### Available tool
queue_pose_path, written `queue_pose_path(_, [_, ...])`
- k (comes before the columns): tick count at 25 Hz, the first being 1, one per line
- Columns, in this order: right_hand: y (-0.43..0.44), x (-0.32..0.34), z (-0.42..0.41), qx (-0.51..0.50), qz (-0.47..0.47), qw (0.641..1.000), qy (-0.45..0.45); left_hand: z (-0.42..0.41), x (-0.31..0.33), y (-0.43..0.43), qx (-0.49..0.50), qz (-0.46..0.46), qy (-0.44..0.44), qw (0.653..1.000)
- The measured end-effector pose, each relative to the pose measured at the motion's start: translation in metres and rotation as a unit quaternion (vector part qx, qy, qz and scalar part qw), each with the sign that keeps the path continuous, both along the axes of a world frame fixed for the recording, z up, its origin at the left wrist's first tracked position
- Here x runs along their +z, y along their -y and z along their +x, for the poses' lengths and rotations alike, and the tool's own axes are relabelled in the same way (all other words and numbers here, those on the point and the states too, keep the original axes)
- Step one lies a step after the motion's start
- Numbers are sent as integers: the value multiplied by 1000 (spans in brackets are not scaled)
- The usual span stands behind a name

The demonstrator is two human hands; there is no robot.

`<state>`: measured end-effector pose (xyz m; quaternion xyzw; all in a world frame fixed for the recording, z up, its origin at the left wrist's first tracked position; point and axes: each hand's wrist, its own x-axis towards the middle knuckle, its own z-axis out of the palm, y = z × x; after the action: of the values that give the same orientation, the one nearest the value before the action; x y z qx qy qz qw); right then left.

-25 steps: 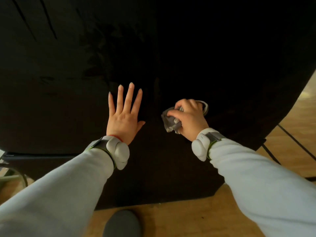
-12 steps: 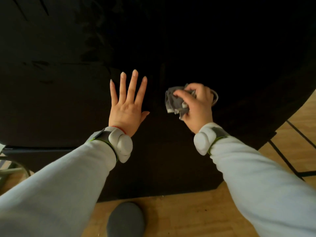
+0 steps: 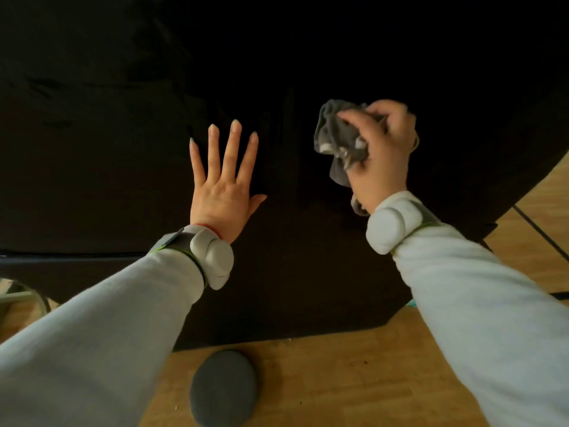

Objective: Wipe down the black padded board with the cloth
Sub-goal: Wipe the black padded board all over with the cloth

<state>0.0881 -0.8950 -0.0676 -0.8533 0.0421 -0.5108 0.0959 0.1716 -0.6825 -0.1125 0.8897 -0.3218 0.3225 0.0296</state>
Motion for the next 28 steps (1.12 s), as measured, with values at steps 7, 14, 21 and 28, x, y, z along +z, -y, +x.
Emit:
queue_pose_path(7, [-12, -118, -16, 30, -9, 973, -228, 0, -8, -1, -11, -5, -4, 1000])
queue_pose_path(14, [-7, -49, -25, 63, 27, 990, -127, -4, -15, -1, -5, -8, -13, 1000])
queue_pose_path(21, [-21, -78, -6, 13, 42, 994, -105, 0, -14, -4, -6, 3, -14, 1000])
queue_pose_path(28, [-29, -139, -24, 32, 36, 948, -315, -5, -12, -6, -19, -1, -15, 1000])
